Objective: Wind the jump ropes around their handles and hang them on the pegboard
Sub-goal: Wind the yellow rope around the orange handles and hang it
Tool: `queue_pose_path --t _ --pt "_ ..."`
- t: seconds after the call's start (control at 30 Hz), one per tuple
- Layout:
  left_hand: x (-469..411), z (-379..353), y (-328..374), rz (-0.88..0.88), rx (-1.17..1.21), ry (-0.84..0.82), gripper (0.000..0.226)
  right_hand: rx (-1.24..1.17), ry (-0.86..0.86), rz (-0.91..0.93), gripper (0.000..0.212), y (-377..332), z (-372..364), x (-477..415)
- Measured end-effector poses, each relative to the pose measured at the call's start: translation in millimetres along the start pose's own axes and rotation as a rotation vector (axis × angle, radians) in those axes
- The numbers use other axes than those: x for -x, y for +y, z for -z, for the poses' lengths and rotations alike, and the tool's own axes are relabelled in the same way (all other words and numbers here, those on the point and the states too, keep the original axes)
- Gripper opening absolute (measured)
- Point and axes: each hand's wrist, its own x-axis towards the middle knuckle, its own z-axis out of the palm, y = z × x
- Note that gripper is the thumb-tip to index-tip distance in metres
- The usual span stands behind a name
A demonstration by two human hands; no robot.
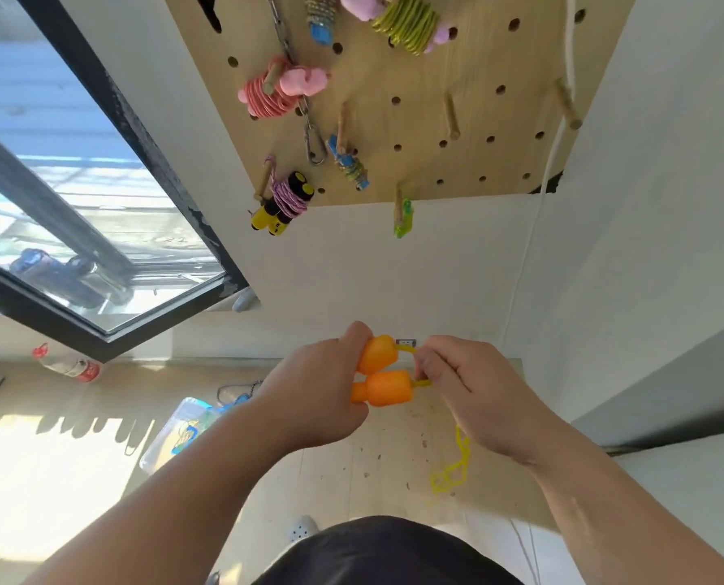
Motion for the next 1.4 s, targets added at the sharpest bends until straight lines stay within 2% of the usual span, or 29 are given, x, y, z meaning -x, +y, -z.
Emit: queue_pose_path --t 0.13,0.27,0.37,0.53,0.63,0.73,0.93,1.03,1.13,1.27,1.4 --pt "-0.9 -5.4 2.1 0.047 -0.03 0.125 0.029 -0.048 0.006 -0.031 0.035 2.1 -5.5 2.5" --pt "4.4 -7.4 -0.3 0.072 0.249 0.097 0.027 -0.291 -0.045 -0.111 0.036 -1.9 -7.8 6.6" --pt "8.5 -6.8 0.6 0.166 0.658 0.108 0.028 -0.362 -0.055 -0.136 0.044 -7.4 -9.4 11.5" --pt "10.5 3.8 10.4 0.311 1.498 0.12 0.03 -0.303 -0.091 -0.158 0.042 -20.5 -20.2 15.8" --pt "6.7 7.1 15.3 0.322 1.796 0.145 0.035 -0.201 -0.103 -0.152 0.041 -30.5 -26.7 17.0" --pt "4.6 6.2 20.4 0.391 1.889 0.154 0.039 -0.054 -0.113 -0.125 0.04 -45.8 -28.2 20.5" --pt "11.0 7.6 23.9 0.252 1.829 0.137 0.043 0.157 -0.129 -0.039 0.036 -61.9 -33.0 22.7" --pt "12.4 8.5 29.0 0.279 1.806 0.182 0.035 0.248 -0.134 -0.002 0.036 -65.2 -33.7 23.6" --pt "12.5 9.8 31.5 0.307 1.859 0.236 0.029 0.23 -0.113 0.019 0.037 -63.6 -34.1 22.3" --pt "15.0 10.4 30.7 0.256 1.886 0.257 0.024 0.231 -0.081 0.02 0.035 -54.7 -31.6 21.7" --pt "15.8 6.7 31.3 0.257 1.83 0.294 0.028 0.273 -0.066 -0.018 0.043 -47.4 -29.3 23.4"
